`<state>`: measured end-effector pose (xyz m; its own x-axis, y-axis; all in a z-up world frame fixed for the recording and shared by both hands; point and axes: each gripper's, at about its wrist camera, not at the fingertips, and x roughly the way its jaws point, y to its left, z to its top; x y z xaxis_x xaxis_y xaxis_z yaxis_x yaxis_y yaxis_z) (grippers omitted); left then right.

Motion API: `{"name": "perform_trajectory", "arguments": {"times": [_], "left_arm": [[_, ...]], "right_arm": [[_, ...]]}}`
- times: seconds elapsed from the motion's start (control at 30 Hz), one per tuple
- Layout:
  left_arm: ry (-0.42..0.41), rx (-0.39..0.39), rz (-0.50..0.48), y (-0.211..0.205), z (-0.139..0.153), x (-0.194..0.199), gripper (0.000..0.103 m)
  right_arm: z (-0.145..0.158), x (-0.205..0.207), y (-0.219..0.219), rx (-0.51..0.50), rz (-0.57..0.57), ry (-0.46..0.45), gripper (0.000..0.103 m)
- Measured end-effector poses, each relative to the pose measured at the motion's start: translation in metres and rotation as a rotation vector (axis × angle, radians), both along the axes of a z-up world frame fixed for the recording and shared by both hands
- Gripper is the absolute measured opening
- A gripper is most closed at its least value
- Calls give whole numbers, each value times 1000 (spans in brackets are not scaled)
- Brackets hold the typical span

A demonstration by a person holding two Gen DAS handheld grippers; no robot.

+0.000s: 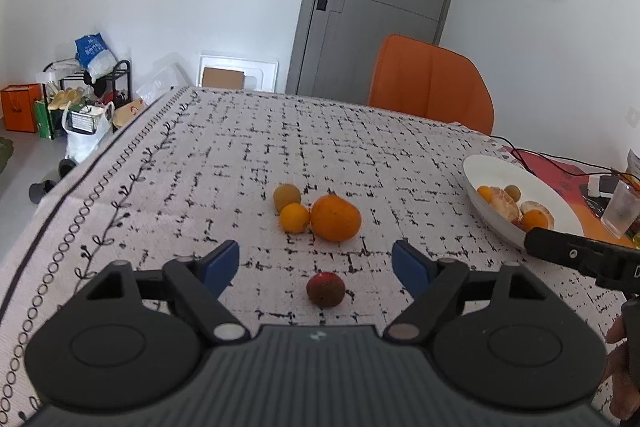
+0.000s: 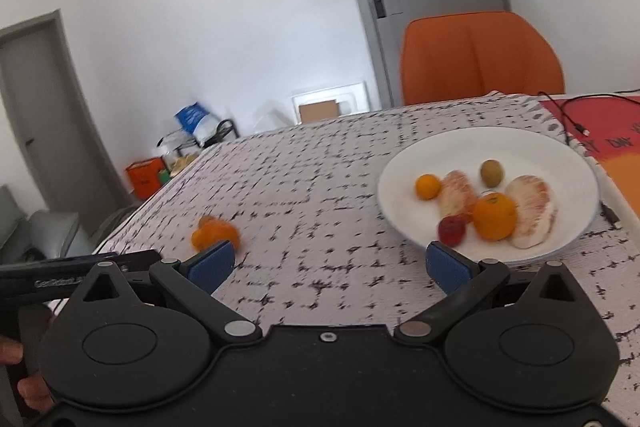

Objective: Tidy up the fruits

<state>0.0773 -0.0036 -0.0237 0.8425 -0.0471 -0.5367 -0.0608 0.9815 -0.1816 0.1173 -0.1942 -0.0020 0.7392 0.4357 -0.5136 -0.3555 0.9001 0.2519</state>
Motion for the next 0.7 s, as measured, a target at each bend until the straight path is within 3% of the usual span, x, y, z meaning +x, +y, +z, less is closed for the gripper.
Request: {"name": "perform_trajectory", "arguments": {"times": [0.37, 0.43, 0.47, 0.7], "left_arm": [[48, -41, -37, 0, -24, 11, 47], [61, -46, -41, 1, -30, 15, 37], [69, -55, -42, 2, -32, 16, 23], [57, -85, -17, 17, -30, 16, 23]], "right_arm": [[-8, 5, 20, -39, 64, 10, 103], [-10, 8, 25, -39, 67, 21, 103], [-11, 9, 27, -42, 70, 25, 103], [-14, 14, 44, -72, 87, 25, 103]]}}
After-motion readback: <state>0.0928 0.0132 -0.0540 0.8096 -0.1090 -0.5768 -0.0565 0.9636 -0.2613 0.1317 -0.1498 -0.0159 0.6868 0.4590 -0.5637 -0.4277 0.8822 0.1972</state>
